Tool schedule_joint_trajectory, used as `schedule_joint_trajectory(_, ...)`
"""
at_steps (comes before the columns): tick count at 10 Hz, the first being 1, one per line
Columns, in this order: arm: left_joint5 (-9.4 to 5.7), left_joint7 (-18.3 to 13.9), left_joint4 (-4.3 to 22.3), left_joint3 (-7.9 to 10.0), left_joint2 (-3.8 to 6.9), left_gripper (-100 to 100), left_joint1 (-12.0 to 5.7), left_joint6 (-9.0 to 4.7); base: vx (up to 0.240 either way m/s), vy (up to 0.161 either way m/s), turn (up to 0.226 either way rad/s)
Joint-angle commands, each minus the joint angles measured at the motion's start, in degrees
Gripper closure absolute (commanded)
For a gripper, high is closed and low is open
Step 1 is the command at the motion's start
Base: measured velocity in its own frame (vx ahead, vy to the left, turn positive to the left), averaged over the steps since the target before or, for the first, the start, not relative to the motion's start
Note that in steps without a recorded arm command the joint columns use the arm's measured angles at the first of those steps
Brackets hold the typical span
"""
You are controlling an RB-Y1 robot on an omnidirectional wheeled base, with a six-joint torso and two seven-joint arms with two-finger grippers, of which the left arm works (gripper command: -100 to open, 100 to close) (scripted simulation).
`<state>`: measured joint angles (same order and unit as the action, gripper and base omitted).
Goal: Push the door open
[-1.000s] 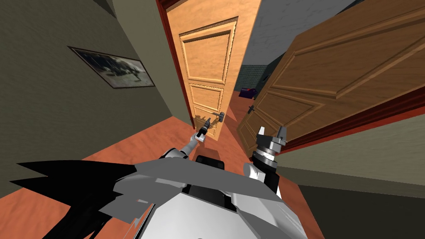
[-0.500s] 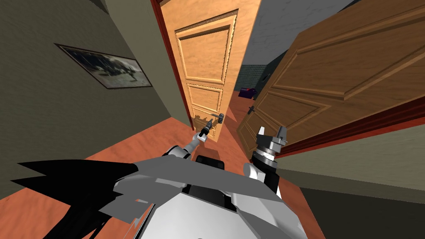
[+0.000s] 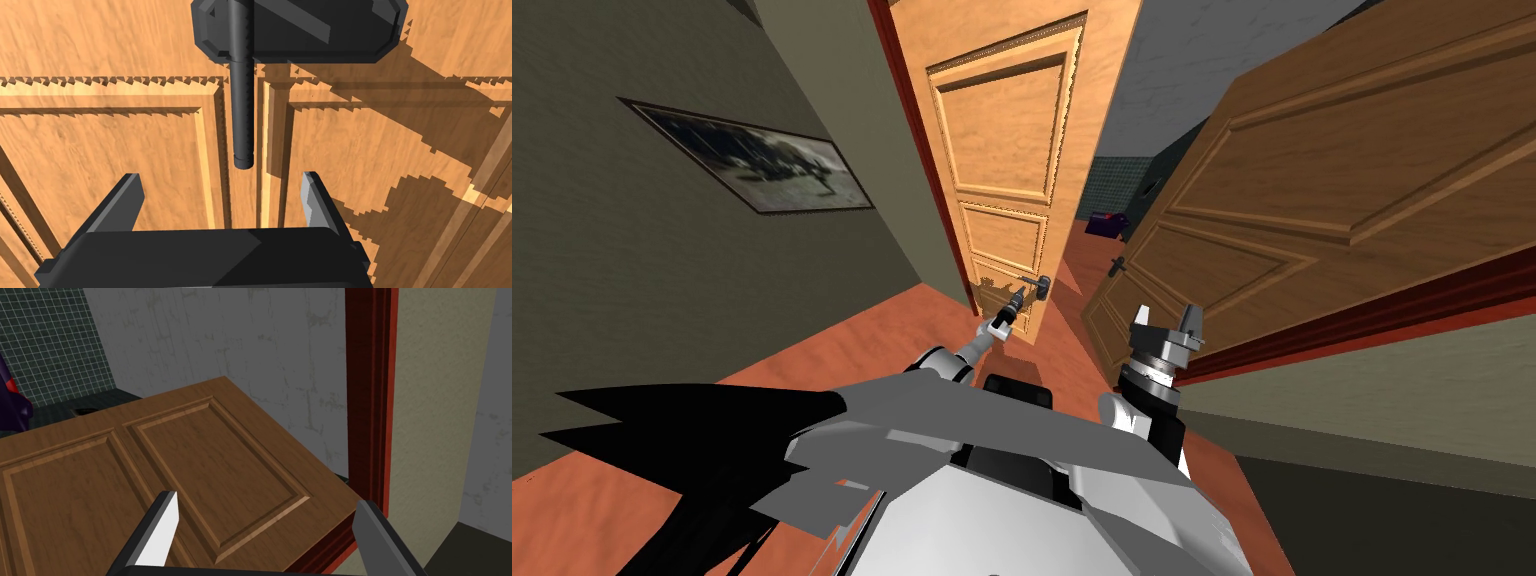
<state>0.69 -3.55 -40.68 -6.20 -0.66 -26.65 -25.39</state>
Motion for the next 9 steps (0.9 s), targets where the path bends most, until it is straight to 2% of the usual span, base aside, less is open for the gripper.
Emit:
schedule_joint_trajectory(1, -0.01, 0.15, 0.34, 0.14, 1.05, -100, 0.13, -0.37, 0.159, -0.054, -0.010)
schedule_joint_trajectory(3, -0.07, 0.23, 0.46, 0.35, 1.99, -100, 0.11, -0.42, 0.173, -0.055, -0.019)
schedule_joint_trajectory(4, -0.10, 0.27, 0.52, 0.46, 2.10, -100, 0.11, -0.45, 0.196, -0.068, -0.024)
schedule_joint_trajectory(6, -0.17, 0.35, 0.65, 0.68, 1.57, -100, 0.09, -0.51, 0.200, -0.071, -0.019)
schedule_joint_trajectory(7, -0.19, 0.38, 0.71, 0.78, 1.01, -100, 0.08, -0.54, 0.218, -0.042, -0.025)
schedule_joint_trajectory(8, -0.23, 0.43, 0.78, 0.90, 0.02, -100, 0.08, -0.57, 0.178, -0.054, -0.025)
schedule_joint_trajectory(9, -0.16, 0.46, -0.05, 0.78, 0.47, -100, 0.42, -0.12, 0.072, -0.027, -0.001)
